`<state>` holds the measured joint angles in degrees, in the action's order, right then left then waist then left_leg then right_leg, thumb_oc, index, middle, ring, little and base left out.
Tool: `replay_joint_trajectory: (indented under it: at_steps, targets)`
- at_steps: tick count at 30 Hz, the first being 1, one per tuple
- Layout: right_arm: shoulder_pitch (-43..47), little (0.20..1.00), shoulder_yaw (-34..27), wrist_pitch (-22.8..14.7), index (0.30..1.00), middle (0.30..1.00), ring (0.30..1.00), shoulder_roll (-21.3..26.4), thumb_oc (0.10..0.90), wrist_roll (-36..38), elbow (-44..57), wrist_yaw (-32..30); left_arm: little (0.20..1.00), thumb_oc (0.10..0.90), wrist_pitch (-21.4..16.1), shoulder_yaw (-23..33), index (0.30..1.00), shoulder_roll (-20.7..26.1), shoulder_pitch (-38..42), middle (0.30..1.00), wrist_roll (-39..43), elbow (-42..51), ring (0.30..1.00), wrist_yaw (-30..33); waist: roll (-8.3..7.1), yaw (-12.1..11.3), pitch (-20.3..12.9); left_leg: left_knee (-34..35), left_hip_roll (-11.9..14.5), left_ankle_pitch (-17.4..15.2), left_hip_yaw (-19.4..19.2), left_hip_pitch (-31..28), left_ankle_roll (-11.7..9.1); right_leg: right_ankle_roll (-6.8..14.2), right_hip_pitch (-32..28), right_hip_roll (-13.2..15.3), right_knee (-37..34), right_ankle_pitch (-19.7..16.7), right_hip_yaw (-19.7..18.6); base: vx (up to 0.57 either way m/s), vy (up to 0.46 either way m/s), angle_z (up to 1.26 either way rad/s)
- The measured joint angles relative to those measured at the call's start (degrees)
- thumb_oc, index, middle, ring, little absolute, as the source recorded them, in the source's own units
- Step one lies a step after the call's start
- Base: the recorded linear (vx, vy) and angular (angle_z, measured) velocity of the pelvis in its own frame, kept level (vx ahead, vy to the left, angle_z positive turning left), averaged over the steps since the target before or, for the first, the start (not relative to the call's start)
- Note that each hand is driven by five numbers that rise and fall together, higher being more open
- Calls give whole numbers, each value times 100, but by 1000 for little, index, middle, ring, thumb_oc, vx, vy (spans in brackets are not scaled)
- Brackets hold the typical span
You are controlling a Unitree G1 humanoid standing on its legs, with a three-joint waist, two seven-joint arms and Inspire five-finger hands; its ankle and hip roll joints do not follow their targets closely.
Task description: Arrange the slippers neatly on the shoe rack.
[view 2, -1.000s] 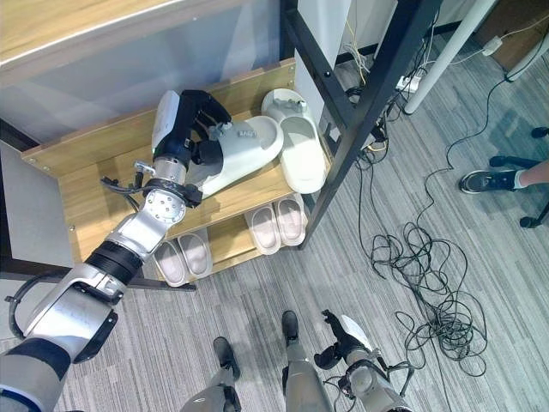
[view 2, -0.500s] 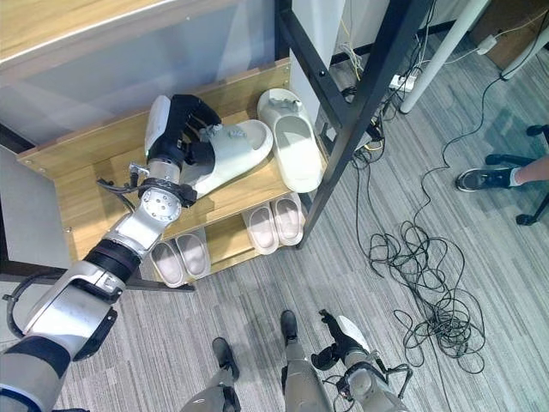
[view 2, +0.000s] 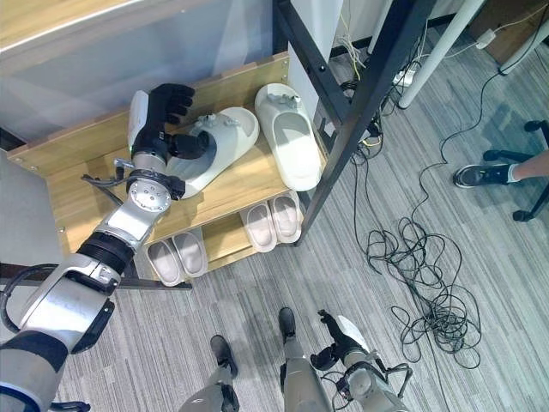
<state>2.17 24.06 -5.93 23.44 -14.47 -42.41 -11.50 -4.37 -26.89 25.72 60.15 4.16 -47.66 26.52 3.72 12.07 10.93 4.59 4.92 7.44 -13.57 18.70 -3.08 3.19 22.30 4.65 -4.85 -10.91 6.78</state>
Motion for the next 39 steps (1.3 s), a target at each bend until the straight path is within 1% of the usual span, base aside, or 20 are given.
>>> replay_joint_trajectory:
  at_steps: [7,11,12,17,20,23,29,32,34,35,37,39]
  targets:
    - [-1,900,3,-2,900,900,900,-2,800,-1,-7,2,900,800,3,0,900,-1,-8,900,-3,60,900,-127,-22,-1,16,1,3,23,67,-9,-8,-1,-31,-3,-2,0,46,-1,-2,2]
    - [1,900,-4,0,900,900,900,-3,800,0,-18,1,900,800,7,-10,900,3,-9,900,-13,216,900,-232,-53,-66,40,1,5,35,130,-9,-9,4,-59,-4,-5,6,104,-5,-3,7]
    - [-2,900,-5,1,900,900,900,-3,800,0,-26,1,900,800,10,-12,900,5,-9,900,-17,302,900,-233,-58,-115,47,1,5,37,134,-8,-8,4,-61,-1,-5,6,111,0,0,0]
    - [13,900,-8,1,900,900,900,-23,800,1,-27,1,900,800,13,-12,900,87,-66,900,-45,605,900,-247,-61,-194,59,0,3,40,154,-7,-7,10,-83,7,-5,13,153,-8,-1,3]
    - [22,900,-12,3,900,900,900,-22,800,2,-28,0,900,800,12,-7,900,135,-85,900,-67,876,900,-252,-78,-285,149,0,4,50,178,-10,-11,9,-103,6,-4,11,171,-9,0,2]
    - [73,900,-17,6,900,900,900,-26,800,2,-26,-2,900,800,10,-7,900,251,-134,900,-231,1124,900,-252,-77,-291,287,0,5,80,269,-19,-14,9,-154,6,-4,12,248,-27,-6,12]
    - [113,900,-25,16,900,900,900,-26,800,1,-27,-12,900,800,-55,32,900,272,-500,900,-210,1449,900,-258,-79,-328,296,0,4,90,301,-15,-15,11,-172,12,-4,16,290,-6,-3,2]
    - [124,900,-25,38,900,900,900,-31,800,1,-27,-14,900,800,-123,133,900,232,-783,900,147,1683,900,-365,-79,-333,296,0,6,105,350,-11,-19,9,-189,7,-3,18,333,-20,-9,6]
    - [142,900,-28,107,900,900,900,-44,800,1,-27,-15,900,800,-212,341,900,145,-1053,900,684,1854,900,-475,-78,-369,296,0,7,114,372,-13,-19,9,-202,6,-3,18,346,-6,-11,4]
    - [142,900,-27,131,900,900,900,-49,800,1,-27,-14,900,800,-223,451,900,72,-1148,900,818,1909,900,-489,-78,-387,296,-1,7,116,379,-19,-19,9,-210,7,-4,18,350,-5,-11,6]
    - [139,900,-27,189,900,900,900,-56,800,0,-31,-7,900,800,-258,526,900,0,-1326,900,1323,1923,900,-594,-78,-425,296,0,7,125,430,-60,-20,8,-284,9,-5,35,395,-7,-8,10]
    - [140,900,-34,219,900,900,900,-57,800,-1,-28,-7,900,800,-268,591,900,0,-1519,900,1597,2042,900,-664,-78,-445,296,0,7,124,445,-106,-20,17,-341,11,-7,50,401,-8,-11,8]
